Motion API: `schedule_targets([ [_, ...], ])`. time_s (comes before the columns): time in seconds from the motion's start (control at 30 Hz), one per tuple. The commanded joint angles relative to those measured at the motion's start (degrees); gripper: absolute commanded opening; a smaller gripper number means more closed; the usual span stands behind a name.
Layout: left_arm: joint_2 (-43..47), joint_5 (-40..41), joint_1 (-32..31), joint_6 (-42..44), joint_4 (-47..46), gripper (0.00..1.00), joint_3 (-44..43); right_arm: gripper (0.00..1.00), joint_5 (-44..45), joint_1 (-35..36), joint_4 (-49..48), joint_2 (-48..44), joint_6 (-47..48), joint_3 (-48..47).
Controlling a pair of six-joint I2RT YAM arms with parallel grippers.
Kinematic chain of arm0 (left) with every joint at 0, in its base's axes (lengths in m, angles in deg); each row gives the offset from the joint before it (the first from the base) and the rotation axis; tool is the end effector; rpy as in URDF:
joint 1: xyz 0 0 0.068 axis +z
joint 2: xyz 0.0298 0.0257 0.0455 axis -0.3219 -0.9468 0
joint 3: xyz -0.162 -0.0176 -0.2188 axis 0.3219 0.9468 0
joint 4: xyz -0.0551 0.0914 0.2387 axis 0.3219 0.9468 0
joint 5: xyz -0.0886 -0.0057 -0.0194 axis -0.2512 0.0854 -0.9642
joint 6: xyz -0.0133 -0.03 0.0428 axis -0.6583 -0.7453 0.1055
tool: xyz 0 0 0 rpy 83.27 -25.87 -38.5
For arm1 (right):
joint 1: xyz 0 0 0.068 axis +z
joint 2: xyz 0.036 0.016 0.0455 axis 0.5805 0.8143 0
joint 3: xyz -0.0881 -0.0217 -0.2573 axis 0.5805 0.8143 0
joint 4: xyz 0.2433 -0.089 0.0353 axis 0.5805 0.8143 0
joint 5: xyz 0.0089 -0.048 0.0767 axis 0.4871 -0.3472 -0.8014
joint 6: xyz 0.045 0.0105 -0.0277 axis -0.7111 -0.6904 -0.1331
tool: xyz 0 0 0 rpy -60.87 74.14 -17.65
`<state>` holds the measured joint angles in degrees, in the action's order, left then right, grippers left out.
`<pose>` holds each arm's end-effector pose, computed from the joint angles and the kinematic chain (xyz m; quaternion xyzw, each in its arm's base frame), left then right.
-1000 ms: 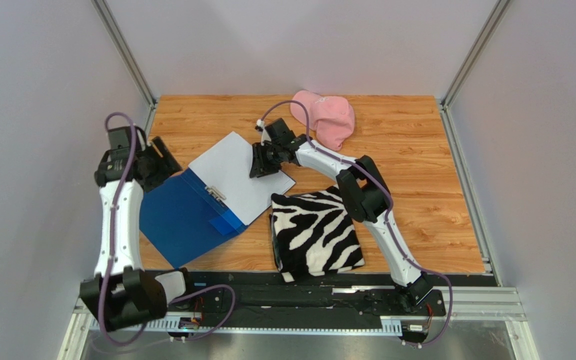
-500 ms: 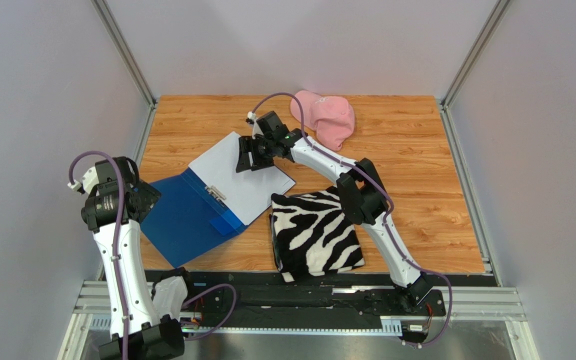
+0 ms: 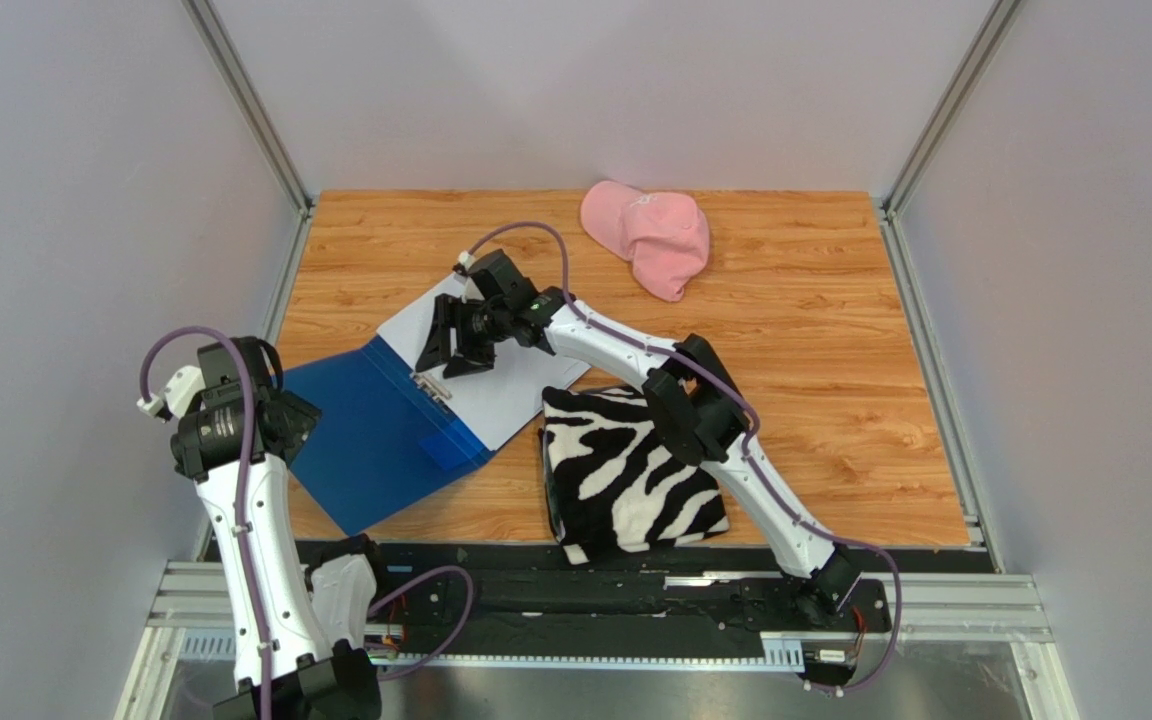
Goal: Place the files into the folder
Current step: Clamp the file and folder with some files.
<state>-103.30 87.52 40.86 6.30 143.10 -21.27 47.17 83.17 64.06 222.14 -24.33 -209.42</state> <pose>0.1053 0.0565 0.3281 -0.5539 0.7744 0.1262 0.2785 0.3694 0.4321 0.1766 -0.1187 0.8744 0.4584 0.1062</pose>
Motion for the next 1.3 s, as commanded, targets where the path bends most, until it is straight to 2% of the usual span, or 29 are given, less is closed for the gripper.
schedule_targets([
  [0.0,-1.5,-2.8,1.1,-1.1,-2.7,0.99,1.8,0.59,-1.8,0.8,-3.4,2.3,-7.0,-3.9],
  [0.13,-2.3,-3.3,1.2,-1.1,-3.5,0.99,2.1,0.55,-2.0,1.0,-4.3,2.5,-8.2,-2.7],
  [0.33,0.0,-2.1,1.3,-1.3,-4.2,0.99,3.0,0.37,-3.2,1.1,-6.5,3.1,-10.3,-2.4],
  [0.43,0.2,-1.6,1.2,-1.2,-4.3,0.99,3.0,0.34,-3.4,1.1,-6.8,3.0,-10.8,-2.1],
  [0.77,-0.4,-0.6,1.3,-0.5,-4.3,0.99,1.5,0.34,-3.2,1.4,-7.1,1.5,-11.7,0.7],
  [0.97,-1.1,-1.1,1.2,-0.7,-4.7,0.99,1.3,0.39,-3.7,1.5,-7.0,0.7,-11.1,2.5],
  [1.27,-0.9,-1.4,1.3,-0.4,-4.8,0.99,1.4,0.35,-3.9,1.9,-8.0,0.3,-12.7,2.5],
])
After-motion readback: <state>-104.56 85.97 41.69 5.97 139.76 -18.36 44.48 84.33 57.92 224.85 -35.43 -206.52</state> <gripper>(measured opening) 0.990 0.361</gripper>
